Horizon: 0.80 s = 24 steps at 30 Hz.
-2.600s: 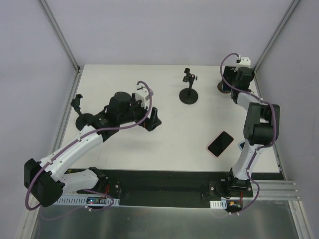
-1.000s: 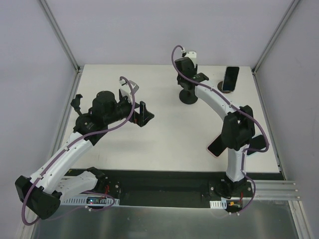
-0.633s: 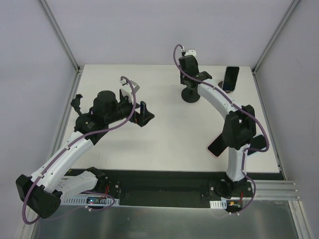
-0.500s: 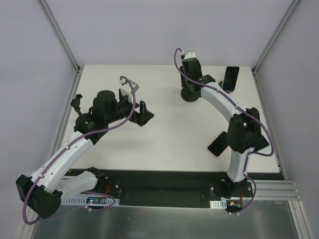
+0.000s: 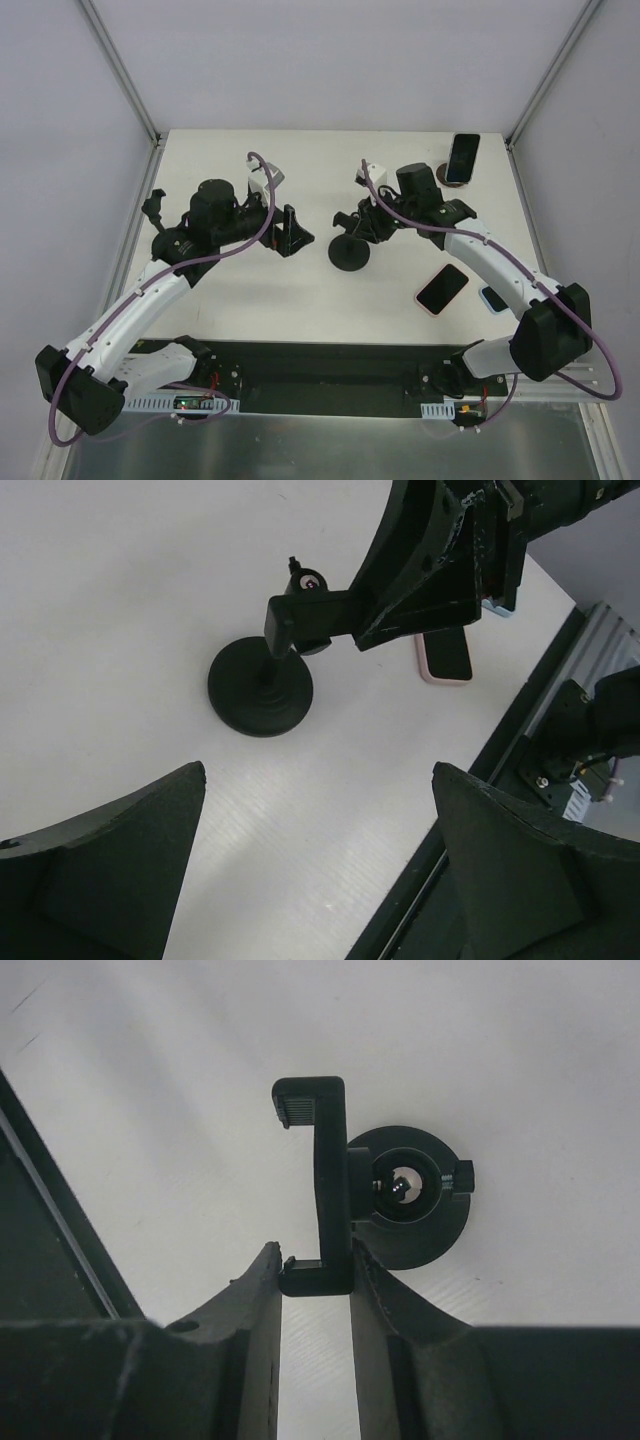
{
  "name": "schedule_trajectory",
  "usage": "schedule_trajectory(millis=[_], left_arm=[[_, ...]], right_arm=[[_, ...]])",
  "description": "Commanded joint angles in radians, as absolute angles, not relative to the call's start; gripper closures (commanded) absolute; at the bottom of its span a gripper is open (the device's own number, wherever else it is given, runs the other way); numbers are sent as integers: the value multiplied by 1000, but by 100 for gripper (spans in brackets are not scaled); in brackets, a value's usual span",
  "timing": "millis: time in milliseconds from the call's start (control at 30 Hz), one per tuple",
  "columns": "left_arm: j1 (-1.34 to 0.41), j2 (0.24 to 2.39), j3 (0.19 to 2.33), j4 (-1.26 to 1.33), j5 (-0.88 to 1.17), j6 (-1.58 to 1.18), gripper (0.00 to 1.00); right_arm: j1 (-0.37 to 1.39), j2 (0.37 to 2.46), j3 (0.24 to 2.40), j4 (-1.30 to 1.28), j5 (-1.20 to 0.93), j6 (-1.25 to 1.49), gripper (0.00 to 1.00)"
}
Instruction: Place the phone on the phone stand
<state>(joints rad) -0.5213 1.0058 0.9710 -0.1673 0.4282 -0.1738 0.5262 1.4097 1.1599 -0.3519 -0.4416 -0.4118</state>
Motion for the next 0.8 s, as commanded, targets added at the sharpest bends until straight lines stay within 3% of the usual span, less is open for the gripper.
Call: schedule_trajectory(millis=[0,133,233,300,700,767], left_arm=[[-515,1069,1015,-121,601,-199,7],[-517,1179,1046,-130,759,-213,10],[-523,1267,1068,-132,837,-235,11],[-528,1308,1072,-130,848,-244,13],[-583,1396,1081,-130,824,-210,27],[-600,1400,1080,-137,809,-199,34]], right_arm=[[526,1364,1152,-440,-652,-492,98],[529,1356,1144,-446,-693,-512,92],[531,1359,1157,-488,-751,-548,94],[532,1355,1157,-495,-794,-551,99],[604,1379,1129,-468,-855,-552,99],[615,1381,1128,-460,-833,-549,99]])
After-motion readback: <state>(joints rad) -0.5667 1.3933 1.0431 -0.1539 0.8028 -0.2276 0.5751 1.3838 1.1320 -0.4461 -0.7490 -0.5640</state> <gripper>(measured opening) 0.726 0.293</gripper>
